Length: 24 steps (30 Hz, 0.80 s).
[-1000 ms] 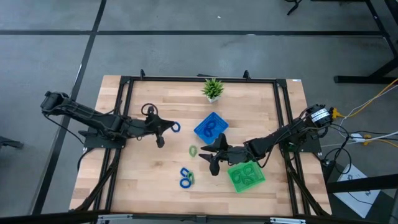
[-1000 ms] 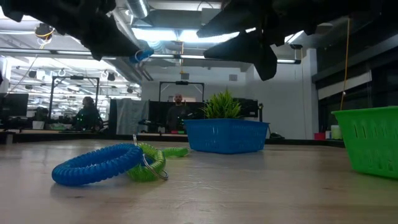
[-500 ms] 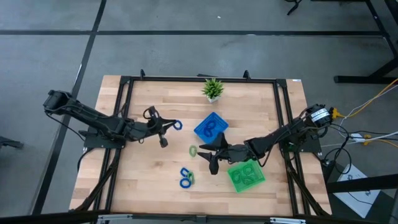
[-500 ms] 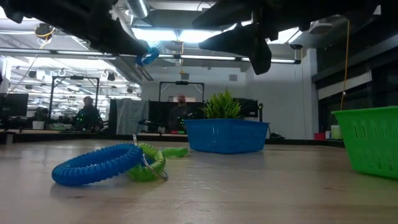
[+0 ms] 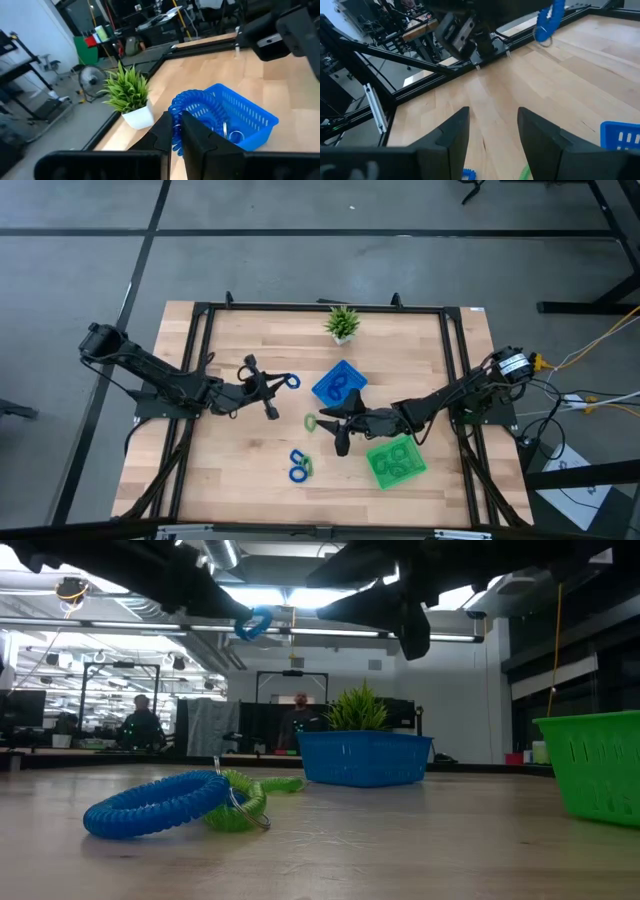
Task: Sort spring keychains
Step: Put the blue spring keychain into the blue bin
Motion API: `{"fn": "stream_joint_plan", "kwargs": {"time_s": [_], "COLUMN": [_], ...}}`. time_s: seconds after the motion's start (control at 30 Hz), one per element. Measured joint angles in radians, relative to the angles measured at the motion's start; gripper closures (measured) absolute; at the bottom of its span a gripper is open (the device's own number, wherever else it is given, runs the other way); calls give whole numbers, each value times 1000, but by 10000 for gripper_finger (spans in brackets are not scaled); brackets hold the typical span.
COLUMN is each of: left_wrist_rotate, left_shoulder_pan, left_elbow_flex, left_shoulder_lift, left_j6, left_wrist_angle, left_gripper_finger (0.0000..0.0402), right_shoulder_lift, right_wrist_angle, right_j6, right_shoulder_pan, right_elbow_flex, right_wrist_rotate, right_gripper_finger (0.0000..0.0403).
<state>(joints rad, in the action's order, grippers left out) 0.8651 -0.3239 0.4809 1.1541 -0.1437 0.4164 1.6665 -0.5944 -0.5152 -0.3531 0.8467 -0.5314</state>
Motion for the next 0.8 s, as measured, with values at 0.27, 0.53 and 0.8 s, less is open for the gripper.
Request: {"fn": "stream_joint_plan", "kwargs": {"time_s": [0.27,0.53,0.8], "left_wrist_rotate": [30,83,113], "left_shoulder_pan": [-4,-4,-4], "left_elbow_flex": [91,158,177], "left_shoulder_lift": [109,188,204], "left_j6": [-51,-96,-106], "left_wrist_angle": [0,7,7], "left_gripper_finger": [384,384,384], "right_shoulder_lift": [0,0,0], "right_wrist_angle": [-37,-36,-37], "right_j6": [26,31,29], "right_shoulder_pan": [14,37,74], "right_elbow_flex": [0,0,0], "right_wrist_rotate": [-21,-60,-60], "right_gripper_finger": [238,238,238]}}
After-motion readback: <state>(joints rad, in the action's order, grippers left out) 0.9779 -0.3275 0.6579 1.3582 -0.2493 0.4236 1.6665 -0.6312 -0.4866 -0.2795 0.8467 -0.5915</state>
